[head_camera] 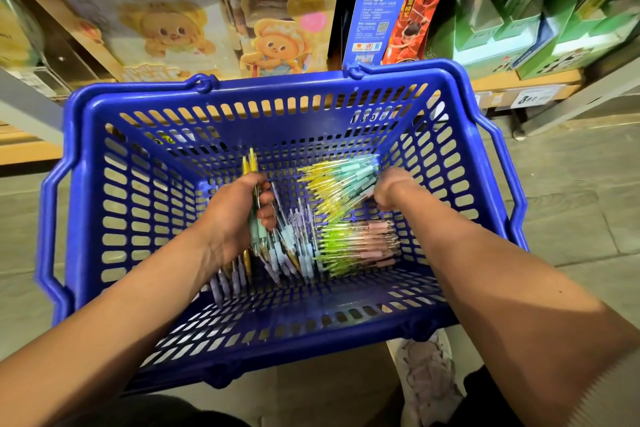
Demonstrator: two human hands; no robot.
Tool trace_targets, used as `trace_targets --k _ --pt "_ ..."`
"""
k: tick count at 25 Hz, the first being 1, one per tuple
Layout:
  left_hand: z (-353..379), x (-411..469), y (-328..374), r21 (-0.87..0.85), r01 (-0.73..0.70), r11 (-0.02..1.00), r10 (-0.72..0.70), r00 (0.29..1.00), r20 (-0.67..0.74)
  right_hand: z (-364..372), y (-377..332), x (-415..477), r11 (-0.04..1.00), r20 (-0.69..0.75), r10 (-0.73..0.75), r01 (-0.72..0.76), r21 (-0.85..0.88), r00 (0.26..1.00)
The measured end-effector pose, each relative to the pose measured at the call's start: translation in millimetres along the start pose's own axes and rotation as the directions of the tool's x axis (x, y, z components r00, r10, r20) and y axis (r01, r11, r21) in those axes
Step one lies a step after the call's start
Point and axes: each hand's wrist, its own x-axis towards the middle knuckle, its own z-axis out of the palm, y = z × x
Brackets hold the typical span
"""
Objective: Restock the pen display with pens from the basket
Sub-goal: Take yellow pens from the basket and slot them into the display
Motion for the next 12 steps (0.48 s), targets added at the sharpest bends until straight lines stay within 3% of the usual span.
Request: trace_targets --k 3,6,12 --pt "0.7 -1.6 0.3 0.007 0.004 1.000 -0.004 1.000 -0.003 -5.7 -0.6 8.2 0.912 0.002 -0.242 0.228 -0.340 0.970" --pt "0.5 -1.8 0.2 0.020 0.002 1.000 -0.002 1.000 -0.001 -1.8 -9.1 8.4 0.739 0.174 -0.273 0.322 -0.592 0.946" --pt "1.4 1.8 -1.7 0.039 -0.004 0.999 0.004 1.000 0.000 6.8 -0.7 11.7 0.533 0.141 -0.458 0.398 -0.747 0.878"
